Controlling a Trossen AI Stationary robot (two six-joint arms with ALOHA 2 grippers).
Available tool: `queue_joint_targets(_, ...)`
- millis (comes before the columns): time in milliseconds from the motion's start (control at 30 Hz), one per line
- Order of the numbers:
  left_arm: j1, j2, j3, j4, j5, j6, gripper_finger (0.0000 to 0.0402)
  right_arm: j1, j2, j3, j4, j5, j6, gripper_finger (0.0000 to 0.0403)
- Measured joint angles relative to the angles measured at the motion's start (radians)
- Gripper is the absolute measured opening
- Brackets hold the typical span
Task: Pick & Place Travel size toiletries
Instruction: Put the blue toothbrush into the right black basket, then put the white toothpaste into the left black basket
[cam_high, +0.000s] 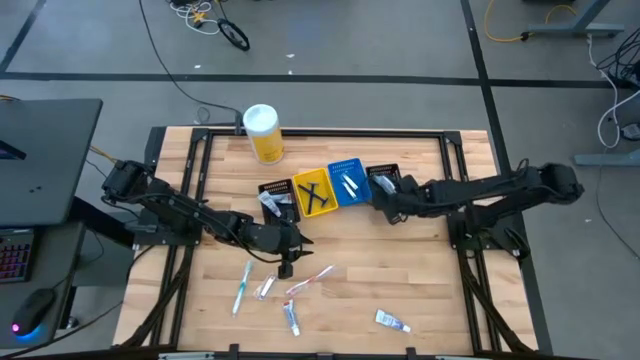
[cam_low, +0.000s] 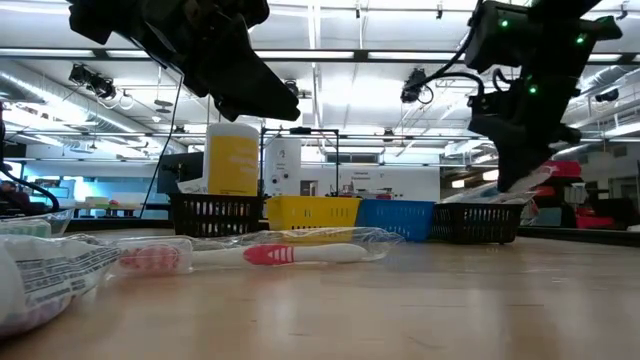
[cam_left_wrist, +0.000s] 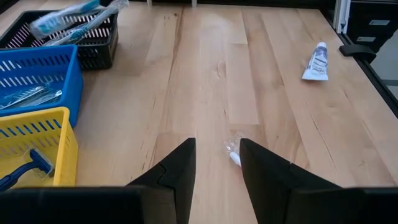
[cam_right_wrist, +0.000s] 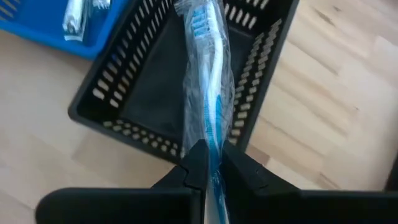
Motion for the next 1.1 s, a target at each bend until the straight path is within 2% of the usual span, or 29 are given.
queue_joint_targets(267,0.0,0.0,0.0,0.0,0.0,0.0,0.0132,-0.091,0.0,0.0,0.078,-0.006,-0.16,0.0035)
queue_joint_targets(433,0.0,0.0,0.0,0.0,0.0,0.0,0.0132,-0.13,0.0,0.0,0.095,-0.089,-0.172,0.0035)
queue_joint_targets(567,0.0,0.0,0.0,0.0,0.0,0.0,0.0132,-0.138,0.0,0.0,0.089,-0.085,-0.247,0.0037)
queue_joint_targets(900,0.0,0.0,0.0,0.0,0.0,0.0,0.0132,-0.158,0.0,0.0,0.126,-0.082,-0.311,0.0104)
queue_joint_targets(1100,0.0,0.0,0.0,0.0,0.0,0.0,0.0132,-0.154,-0.003,0.0,0.16,-0.084,-0.337,0.0118)
